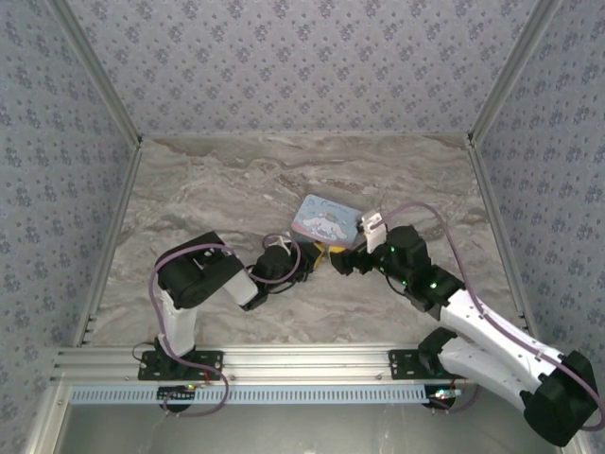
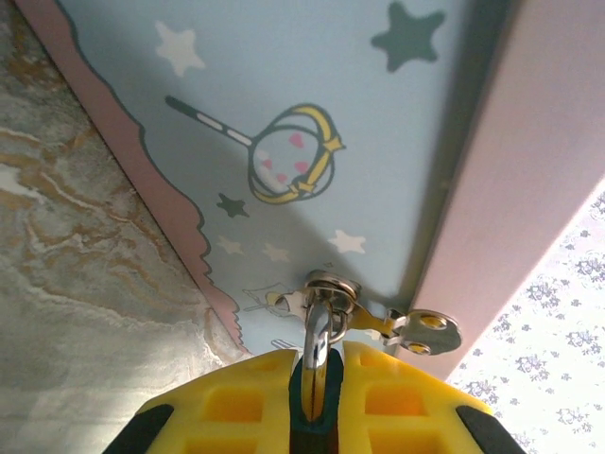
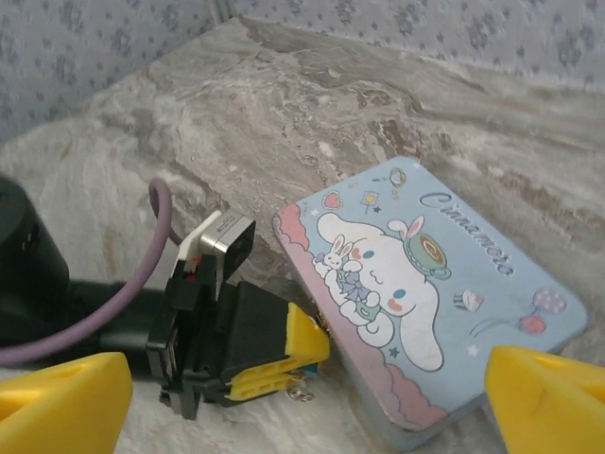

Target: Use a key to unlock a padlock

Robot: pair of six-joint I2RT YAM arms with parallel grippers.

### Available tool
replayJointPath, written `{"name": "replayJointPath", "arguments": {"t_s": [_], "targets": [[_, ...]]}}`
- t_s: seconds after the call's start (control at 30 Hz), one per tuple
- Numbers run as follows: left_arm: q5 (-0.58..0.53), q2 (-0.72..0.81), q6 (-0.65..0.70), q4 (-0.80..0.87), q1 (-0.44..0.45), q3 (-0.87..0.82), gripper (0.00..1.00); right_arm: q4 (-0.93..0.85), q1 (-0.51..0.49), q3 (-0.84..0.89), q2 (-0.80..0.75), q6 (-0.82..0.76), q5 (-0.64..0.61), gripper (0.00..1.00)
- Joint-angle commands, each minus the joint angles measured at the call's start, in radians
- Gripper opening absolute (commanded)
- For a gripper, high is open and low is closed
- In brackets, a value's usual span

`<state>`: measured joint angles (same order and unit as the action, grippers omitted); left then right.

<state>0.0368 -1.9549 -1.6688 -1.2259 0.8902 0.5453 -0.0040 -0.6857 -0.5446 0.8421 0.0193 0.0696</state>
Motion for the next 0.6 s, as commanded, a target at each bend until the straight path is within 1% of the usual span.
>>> {"name": "replayJointPath", "arguments": {"t_s": [0.0, 0.1, 0.17, 0.27, 0.3, 0.37, 0.43, 0.5, 0.57], "targets": [[0.012, 0.043, 0.006, 0.004, -0.005, -0.013, 0.01, -0.053, -0.085, -0.029, -0.007, -0.281, -0.131, 1.0], [0.012, 0.047, -0.01, -0.015, -0.007, -0.023, 0.01, -0.05, -0.182, -0.013, 0.01, -0.417, -0.275, 1.0], [0.01, 0.047, -0.028, -0.037, -0.008, -0.033, 0.01, -0.02, -0.261, 0.024, 0.027, -0.539, -0.377, 1.0], [0.016, 0.05, -0.046, -0.049, -0.012, -0.039, 0.01, 0.078, -0.379, 0.103, 0.076, -0.74, -0.522, 1.0], [0.018, 0.051, -0.049, -0.049, -0.012, -0.038, 0.01, 0.122, -0.406, 0.126, 0.095, -0.783, -0.559, 1.0], [0.027, 0.055, -0.055, -0.047, -0.013, -0.033, 0.0, 0.216, -0.433, 0.17, 0.145, -0.837, -0.6, 1.0], [0.032, 0.057, -0.061, -0.047, -0.011, -0.03, 0.01, 0.304, -0.439, 0.203, 0.188, -0.87, -0.613, 0.97], [0.035, 0.063, -0.065, -0.047, -0.014, -0.03, 0.01, 0.39, -0.434, 0.227, 0.235, -0.913, -0.616, 0.92], [0.034, 0.068, -0.068, -0.044, -0.013, -0.031, 0.01, 0.453, -0.412, 0.231, 0.285, -0.927, -0.61, 0.84]]}}
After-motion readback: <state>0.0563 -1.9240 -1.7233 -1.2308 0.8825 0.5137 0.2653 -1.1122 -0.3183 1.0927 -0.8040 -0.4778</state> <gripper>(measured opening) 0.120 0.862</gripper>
